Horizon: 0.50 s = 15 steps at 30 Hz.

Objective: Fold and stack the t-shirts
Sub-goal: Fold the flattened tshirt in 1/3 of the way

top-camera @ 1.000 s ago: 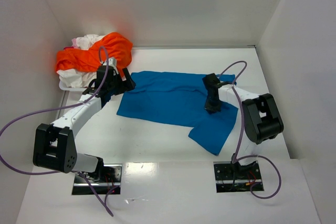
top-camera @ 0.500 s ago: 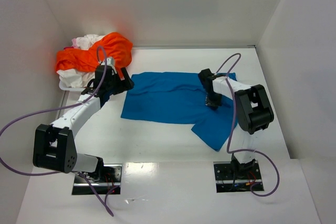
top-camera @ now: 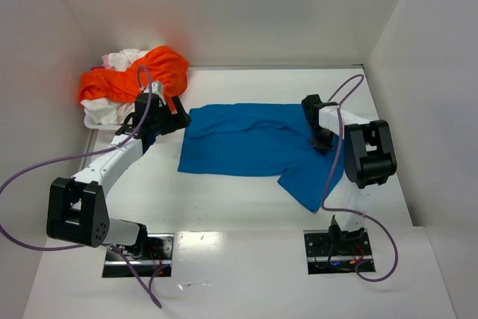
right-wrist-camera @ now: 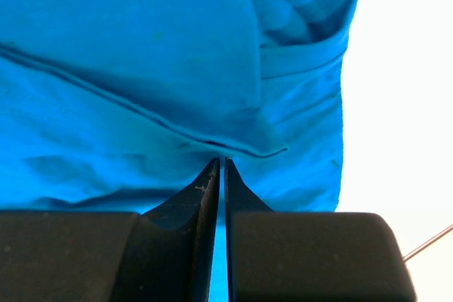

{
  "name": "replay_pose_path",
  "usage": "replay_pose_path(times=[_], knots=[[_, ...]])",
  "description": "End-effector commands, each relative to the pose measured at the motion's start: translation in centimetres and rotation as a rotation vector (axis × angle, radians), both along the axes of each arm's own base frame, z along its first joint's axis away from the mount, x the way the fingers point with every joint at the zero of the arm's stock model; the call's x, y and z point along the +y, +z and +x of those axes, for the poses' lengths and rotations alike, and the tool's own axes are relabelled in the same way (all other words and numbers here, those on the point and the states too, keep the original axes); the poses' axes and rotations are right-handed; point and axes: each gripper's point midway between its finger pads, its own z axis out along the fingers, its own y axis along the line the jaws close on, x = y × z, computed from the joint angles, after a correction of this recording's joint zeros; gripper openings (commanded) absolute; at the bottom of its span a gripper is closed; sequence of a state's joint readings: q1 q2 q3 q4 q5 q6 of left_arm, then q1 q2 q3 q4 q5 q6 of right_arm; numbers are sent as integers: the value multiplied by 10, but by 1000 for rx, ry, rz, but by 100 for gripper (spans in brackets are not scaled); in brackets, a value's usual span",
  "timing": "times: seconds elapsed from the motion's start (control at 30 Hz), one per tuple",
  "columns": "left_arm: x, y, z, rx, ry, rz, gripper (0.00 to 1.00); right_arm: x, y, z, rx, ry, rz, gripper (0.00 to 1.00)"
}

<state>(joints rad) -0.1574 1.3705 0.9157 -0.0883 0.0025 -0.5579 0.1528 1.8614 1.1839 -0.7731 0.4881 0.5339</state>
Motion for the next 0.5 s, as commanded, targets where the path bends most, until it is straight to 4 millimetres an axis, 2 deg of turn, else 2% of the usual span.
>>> replay_pose_path(times=[0.0,0.07,0.13,0.23,0.3,0.33,0.37,0.4,0.47], knots=[[-2,12,4,-46,1,-29,100,-17,21,12,-50,-2,-50,11],[-2,8,4,-37,1,-27,100,-27,24,20,-67,-24,-50,11],[-2,8,4,-37,1,-27,100,-28,20,18,-50,-19,-36,11],[-2,8,4,-37,1,-27,100,-27,11,13,-40,-23,-8,26],[-2,8,4,-37,1,-27,100,-30,10,12,-42,-27,-28,27],[-2,8,4,-37,1,-27,100,-35,8,11,-32,-31,-57,26],[-2,8,4,-37,1,-27,100,-37,9,15,-30,-23,-72,19],[-4,8,4,-36,-7,-32,100,-39,1,10,7,-23,-88,6],[-4,8,4,-36,-7,-32,100,-42,-4,9,39,-12,-105,0]])
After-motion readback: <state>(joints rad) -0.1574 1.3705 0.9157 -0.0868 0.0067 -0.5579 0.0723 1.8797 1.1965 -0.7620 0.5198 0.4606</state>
